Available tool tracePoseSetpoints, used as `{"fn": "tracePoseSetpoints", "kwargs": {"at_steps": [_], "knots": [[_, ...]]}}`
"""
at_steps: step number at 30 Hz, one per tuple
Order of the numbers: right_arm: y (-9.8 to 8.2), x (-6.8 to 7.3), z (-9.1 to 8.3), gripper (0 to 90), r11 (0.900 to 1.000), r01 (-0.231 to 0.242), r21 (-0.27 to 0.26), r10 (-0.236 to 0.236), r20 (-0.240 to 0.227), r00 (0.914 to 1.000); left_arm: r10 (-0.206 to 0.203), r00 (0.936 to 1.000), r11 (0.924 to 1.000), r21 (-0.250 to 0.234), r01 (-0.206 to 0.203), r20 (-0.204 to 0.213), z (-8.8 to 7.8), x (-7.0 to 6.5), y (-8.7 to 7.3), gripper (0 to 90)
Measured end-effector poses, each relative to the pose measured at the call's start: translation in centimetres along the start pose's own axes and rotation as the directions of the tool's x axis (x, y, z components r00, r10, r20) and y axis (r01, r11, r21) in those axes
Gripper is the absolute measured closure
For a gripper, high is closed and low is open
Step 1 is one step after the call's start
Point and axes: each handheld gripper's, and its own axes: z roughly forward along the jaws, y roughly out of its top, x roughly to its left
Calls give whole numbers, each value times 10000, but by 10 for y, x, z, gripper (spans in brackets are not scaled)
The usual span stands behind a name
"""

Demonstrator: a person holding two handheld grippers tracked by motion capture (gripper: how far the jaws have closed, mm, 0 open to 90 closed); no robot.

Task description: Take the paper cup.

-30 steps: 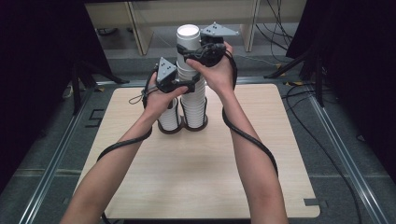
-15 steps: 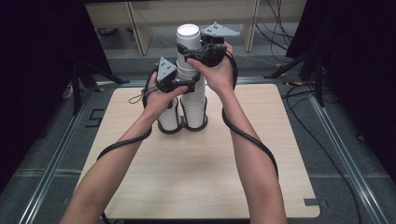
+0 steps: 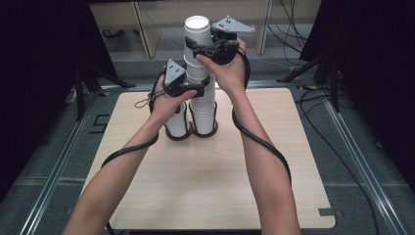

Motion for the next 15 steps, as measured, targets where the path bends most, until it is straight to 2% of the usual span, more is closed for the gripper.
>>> {"fn": "tracePoseSetpoints", "kwargs": {"at_steps": [2, 6, 8, 9, 11, 12, 14, 15], "knots": [[3, 1, -2, 253, 9999, -40, -135, 40, 13, 10000, 1, 10000, 10000, -11, 0, 12, 0, 0, 0, 67], [9, 1, -4, 254, 9994, 236, -255, -234, 64, 9997, -43, 10000, 10000, -43, 44, 31, 0, 0, 0, 67], [13, 2, -6, 254, 9990, 77, -435, -76, 46, 10000, 10, 10000, 10000, -5, -10, 4, 0, 0, 0, 67], [14, 2, -6, 254, 9982, 125, -591, -122, 49, 9999, 244, 9997, 9995, 189, -244, 11, -1, 1, 1, 67], [17, 2, -7, 254, 9977, 165, -654, -162, 54, 9999, 237, 9997, 9995, 185, -237, 23, -1, 2, 1, 67], [19, 3, -8, 254, 9977, -34, -678, 33, -11, 10000, 220, 9998, 9996, 175, -220, 34, -1, 2, 1, 67], [21, 2, -9, 255, 9966, 145, -816, -143, 34, 9999, 232, 9997, 9996, 174, -233, 70, 0, 2, 1, 67], [22, 4, -9, 255, 9967, -29, -806, 28, -8, 10000, 230, 9997, 9996, 174, -231, 69, 0, 2, 1, 67]]}}
